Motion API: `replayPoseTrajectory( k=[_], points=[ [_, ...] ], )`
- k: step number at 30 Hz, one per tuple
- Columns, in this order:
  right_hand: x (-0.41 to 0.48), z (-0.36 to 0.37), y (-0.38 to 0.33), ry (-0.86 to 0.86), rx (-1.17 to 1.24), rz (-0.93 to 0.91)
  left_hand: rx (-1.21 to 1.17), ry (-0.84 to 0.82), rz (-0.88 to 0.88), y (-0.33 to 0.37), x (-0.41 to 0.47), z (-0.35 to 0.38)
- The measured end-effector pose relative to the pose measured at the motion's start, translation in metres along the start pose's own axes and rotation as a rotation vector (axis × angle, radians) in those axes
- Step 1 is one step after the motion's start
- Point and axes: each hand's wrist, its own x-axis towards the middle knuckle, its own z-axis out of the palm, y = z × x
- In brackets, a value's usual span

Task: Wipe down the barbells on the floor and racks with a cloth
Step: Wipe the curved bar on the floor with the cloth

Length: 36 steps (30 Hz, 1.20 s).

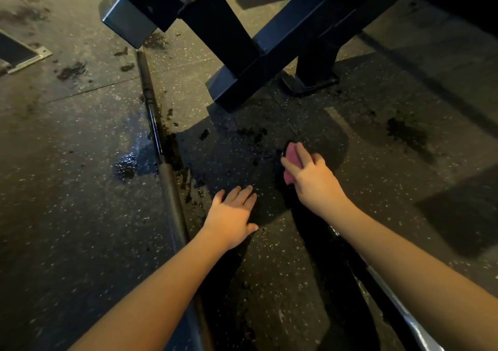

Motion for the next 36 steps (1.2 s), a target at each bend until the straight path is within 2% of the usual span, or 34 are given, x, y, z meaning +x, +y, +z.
replayPoseTrajectory(
  k=[2,5,11,19,24,29,32,36],
  points=[
    [-0.028,0.003,-0.002,-0.011,-0.086,-0.054,-0.01,-0.002,-0.003,0.001,0.0,-0.001],
    [-0.052,0.006,0.004,-0.051,-0.095,-0.026,-0.024,-0.007,0.001,0.0,-0.001,-0.002],
    [-0.02,0.002,-0.004,-0.03,-0.122,0.048,0.005,-0.053,-0.047,0.008,-0.002,-0.007],
    [-0.065,0.003,0.015,-0.088,-0.009,0.032,0.026,-0.06,-0.012,0.023,-0.014,-0.006],
    [-0.077,-0.006,0.015,-0.039,0.124,0.103,0.022,-0.079,0.016,0.035,-0.023,-0.007],
    [-0.08,-0.018,0.024,0.046,0.144,0.12,-0.016,-0.072,0.056,0.049,-0.019,-0.018],
    [-0.084,-0.026,0.035,0.048,0.171,0.09,-0.048,-0.049,0.079,0.055,-0.014,-0.025],
    [-0.102,-0.027,0.051,0.042,0.302,0.141,-0.082,-0.053,0.097,0.064,-0.003,-0.031]
  ],
)
